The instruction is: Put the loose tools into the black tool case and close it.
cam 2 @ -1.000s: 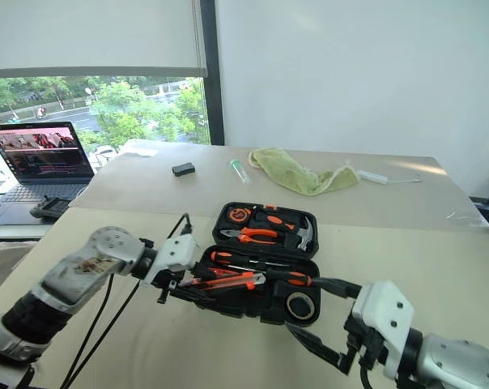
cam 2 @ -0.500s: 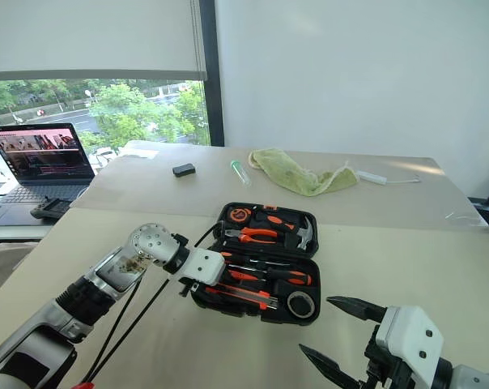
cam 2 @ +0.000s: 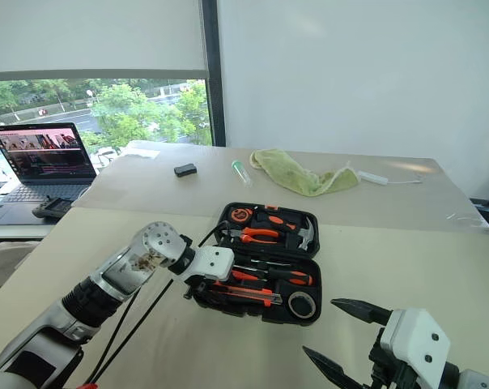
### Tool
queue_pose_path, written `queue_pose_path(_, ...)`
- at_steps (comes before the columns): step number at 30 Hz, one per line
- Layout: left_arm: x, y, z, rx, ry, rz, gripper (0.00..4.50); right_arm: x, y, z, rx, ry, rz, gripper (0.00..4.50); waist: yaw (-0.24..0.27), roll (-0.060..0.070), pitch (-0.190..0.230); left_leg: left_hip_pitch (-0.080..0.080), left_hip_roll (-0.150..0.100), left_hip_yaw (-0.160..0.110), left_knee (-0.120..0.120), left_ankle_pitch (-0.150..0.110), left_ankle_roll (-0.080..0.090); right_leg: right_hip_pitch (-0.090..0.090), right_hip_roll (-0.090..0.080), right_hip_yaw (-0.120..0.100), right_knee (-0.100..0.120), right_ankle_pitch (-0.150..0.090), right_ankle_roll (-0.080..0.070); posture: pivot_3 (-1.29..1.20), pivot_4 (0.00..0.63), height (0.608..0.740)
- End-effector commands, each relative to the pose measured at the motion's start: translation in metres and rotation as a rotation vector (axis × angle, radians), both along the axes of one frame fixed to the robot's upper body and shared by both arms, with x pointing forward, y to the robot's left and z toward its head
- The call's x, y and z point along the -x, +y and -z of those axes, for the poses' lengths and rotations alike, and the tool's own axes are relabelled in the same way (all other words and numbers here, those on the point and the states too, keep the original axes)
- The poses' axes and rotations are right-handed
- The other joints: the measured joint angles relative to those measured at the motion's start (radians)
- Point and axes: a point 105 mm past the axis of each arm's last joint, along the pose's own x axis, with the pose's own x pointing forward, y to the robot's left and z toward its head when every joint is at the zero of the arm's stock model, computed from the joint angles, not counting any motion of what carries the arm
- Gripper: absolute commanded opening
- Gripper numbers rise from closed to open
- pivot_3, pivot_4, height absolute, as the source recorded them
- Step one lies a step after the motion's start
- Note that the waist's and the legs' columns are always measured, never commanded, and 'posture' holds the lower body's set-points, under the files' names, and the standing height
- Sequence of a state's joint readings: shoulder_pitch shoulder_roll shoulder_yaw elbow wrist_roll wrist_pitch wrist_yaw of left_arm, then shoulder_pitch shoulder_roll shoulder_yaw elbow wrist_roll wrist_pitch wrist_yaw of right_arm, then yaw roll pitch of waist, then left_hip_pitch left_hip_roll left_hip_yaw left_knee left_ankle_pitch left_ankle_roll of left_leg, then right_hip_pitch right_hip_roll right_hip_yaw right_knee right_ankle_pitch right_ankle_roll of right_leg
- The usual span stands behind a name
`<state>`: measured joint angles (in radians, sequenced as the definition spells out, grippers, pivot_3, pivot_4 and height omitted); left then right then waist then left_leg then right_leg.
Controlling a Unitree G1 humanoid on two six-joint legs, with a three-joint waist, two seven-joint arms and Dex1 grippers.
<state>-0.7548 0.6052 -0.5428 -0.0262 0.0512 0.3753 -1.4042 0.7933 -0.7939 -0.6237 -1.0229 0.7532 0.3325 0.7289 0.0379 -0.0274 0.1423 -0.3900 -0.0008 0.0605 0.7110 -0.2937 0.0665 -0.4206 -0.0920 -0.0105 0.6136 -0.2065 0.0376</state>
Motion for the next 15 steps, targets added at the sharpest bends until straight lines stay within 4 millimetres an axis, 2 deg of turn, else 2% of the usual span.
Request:
queue_pose_path(1,0.002,0.0,-0.001,-0.024,0.0,0.009,2.17,0.005,-0.005,-0.008,0.042,-0.014,-0.019,4.5,0.0,0.0,0.0,0.0,0.0,0.0,0.0,0.0,0.0,0.0,0.0,0.0,0.0,0.0,0.0,0.0,0.15,0.74)
queue_pose_path(2,0.002,0.0,-0.002,-0.014,0.002,0.011,2.67,0.006,-0.009,-0.008,0.05,-0.009,-0.016,4.5,0.0,0.0,0.0,0.0,0.0,0.0,0.0,0.0,0.0,0.0,0.0,0.0,0.0,0.0,0.0,0.0,0.15,0.74)
queue_pose_path(3,0.003,-0.001,-0.004,0.005,0.007,0.013,2.87,0.006,-0.011,-0.008,0.056,-0.005,-0.016,4.5,0.0,0.0,0.0,0.0,0.0,0.0,0.0,0.0,0.0,0.0,0.0,0.0,0.0,0.0,0.0,0.0,0.15,0.74)
queue_pose_path(7,0.007,-0.003,-0.024,0.179,0.059,-0.019,4.26,0.008,-0.017,-0.009,0.066,0.005,-0.024,4.5,-0.003,0.0,0.0,0.0,0.0,0.0,0.0,-0.001,0.001,0.0,0.0,0.0,0.0,-0.001,0.0,0.0,0.15,0.74)
queue_pose_path(12,0.008,0.007,-0.053,0.422,0.19,-0.128,4.26,0.005,-0.016,-0.01,0.055,-0.015,-0.023,4.5,-0.003,0.0,0.0,-0.001,0.001,0.0,0.0,-0.001,0.001,-0.002,-0.001,0.0,0.0,-0.001,0.0,0.0,0.15,0.74)
queue_pose_path(14,0.009,0.009,-0.057,0.484,0.252,-0.162,3.73,0.003,-0.014,-0.01,0.045,-0.02,-0.024,4.5,-0.002,0.0,0.0,-0.001,0.001,0.0,0.001,-0.001,0.001,-0.001,-0.001,0.0,0.0,-0.001,0.001,0.0,0.15,0.74)
queue_pose_path(15,0.011,0.01,-0.055,0.502,0.271,-0.167,3.62,0.003,-0.012,-0.01,0.041,-0.022,-0.026,4.5,-0.001,0.0,0.0,-0.001,0.001,0.0,0.001,-0.001,0.001,-0.001,-0.001,0.0,0.0,-0.001,0.001,0.0,0.15,0.74)
